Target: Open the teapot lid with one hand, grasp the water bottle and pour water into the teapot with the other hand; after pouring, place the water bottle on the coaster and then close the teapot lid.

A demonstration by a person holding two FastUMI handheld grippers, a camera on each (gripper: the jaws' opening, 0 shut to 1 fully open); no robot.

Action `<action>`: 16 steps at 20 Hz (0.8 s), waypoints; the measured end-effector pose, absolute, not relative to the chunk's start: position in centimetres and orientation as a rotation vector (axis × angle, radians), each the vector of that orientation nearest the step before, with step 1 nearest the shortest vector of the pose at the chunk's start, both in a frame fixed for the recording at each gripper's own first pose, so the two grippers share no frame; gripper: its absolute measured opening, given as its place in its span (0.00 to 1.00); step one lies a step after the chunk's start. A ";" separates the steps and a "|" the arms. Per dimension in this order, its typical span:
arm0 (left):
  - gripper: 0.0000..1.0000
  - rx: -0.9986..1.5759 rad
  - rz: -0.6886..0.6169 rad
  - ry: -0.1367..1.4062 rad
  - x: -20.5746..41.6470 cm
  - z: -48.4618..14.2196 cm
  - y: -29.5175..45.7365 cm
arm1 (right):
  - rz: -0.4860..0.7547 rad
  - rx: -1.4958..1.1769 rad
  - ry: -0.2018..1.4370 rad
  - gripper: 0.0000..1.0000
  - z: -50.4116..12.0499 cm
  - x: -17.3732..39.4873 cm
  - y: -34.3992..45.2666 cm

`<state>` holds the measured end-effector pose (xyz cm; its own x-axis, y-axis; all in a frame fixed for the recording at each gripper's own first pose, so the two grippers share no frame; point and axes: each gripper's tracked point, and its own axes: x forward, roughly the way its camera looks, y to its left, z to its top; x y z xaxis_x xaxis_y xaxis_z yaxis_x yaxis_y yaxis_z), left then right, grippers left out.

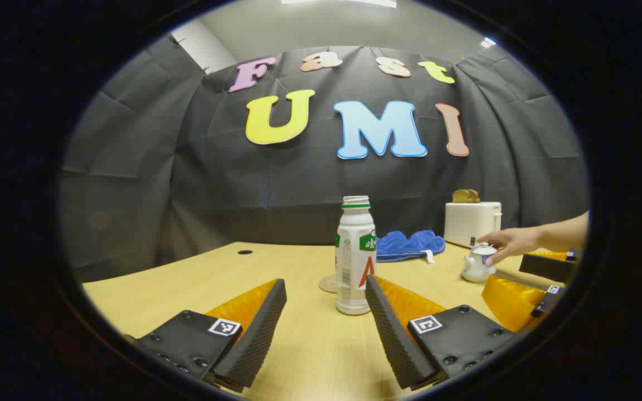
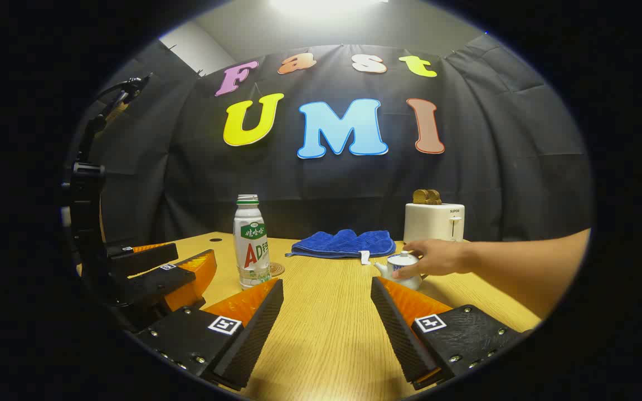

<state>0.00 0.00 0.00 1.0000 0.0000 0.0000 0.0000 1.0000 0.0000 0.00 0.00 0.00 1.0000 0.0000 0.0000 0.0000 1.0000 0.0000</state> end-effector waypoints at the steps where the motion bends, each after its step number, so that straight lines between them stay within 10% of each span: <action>1: 1.00 0.001 0.000 0.001 0.1 0.0 0.0 | 0.000 0.001 0.000 0.98 0.0 0.0 0.0; 16: 0.96 0.008 -0.012 0.006 0.1 0.0 -0.3 | 0.047 -0.002 -0.001 0.95 0.2 0.0 0.5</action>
<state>0.08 -0.28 0.02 0.9999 -0.0119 -0.0060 0.0119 0.9999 0.0082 -0.02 0.53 0.18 0.9989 0.0471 0.0011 -0.0471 0.9989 -0.0016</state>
